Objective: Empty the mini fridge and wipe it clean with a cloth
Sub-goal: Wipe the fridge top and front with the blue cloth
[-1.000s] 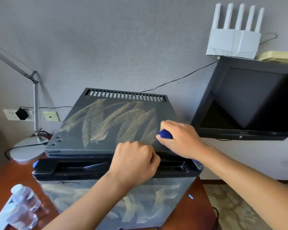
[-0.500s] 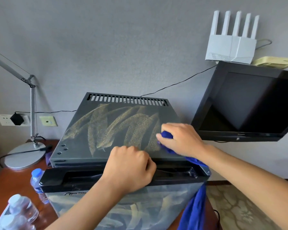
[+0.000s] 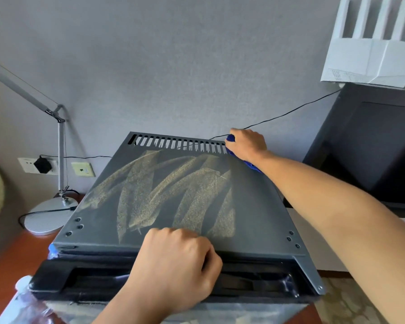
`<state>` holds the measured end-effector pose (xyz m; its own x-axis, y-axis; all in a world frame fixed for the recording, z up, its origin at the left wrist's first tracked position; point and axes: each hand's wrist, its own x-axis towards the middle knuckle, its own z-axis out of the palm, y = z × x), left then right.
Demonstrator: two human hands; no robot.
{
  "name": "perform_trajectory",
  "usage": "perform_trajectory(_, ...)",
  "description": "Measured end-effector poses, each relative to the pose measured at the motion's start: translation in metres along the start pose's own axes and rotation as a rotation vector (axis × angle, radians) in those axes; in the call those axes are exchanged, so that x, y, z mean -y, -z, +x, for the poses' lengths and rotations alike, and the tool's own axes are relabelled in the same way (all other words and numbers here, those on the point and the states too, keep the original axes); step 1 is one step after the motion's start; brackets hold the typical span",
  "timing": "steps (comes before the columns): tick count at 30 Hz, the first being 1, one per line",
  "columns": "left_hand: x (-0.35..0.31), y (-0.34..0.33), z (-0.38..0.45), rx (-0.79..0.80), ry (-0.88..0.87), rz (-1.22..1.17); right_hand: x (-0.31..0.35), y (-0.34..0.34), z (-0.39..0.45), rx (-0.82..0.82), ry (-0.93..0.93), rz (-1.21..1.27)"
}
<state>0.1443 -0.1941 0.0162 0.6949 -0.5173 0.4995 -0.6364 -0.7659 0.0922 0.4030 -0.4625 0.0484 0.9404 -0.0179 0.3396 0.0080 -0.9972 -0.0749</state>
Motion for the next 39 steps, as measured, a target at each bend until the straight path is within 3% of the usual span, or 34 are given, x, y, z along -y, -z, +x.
perform_trajectory(9, 0.006, 0.004, -0.001, 0.045, 0.005, -0.062, 0.037, 0.03, -0.102, -0.038, 0.058, 0.136)
perform_trajectory(17, 0.015, 0.011, -0.008, -0.019, 0.035, 0.096, 0.059, 0.071, -0.251, -0.057, 0.185, 0.277)
perform_trajectory(22, 0.025, 0.017, -0.01, -0.077, 0.06, 0.081, 0.067, 0.075, -0.278, -0.144, 0.288, 0.27)
perform_trajectory(28, 0.023, 0.01, -0.01, -0.098, 0.167, 0.058, 0.067, 0.062, -0.235, -0.139, 0.271, 0.178)
perform_trajectory(35, 0.025, 0.006, -0.009, -0.103, 0.158, 0.099, 0.041, 0.024, -0.088, -0.052, 0.008, 0.088)
perform_trajectory(39, 0.028, 0.002, -0.009, -0.12, 0.158, 0.106, 0.036, 0.004, -0.019, -0.007, -0.039, 0.067)
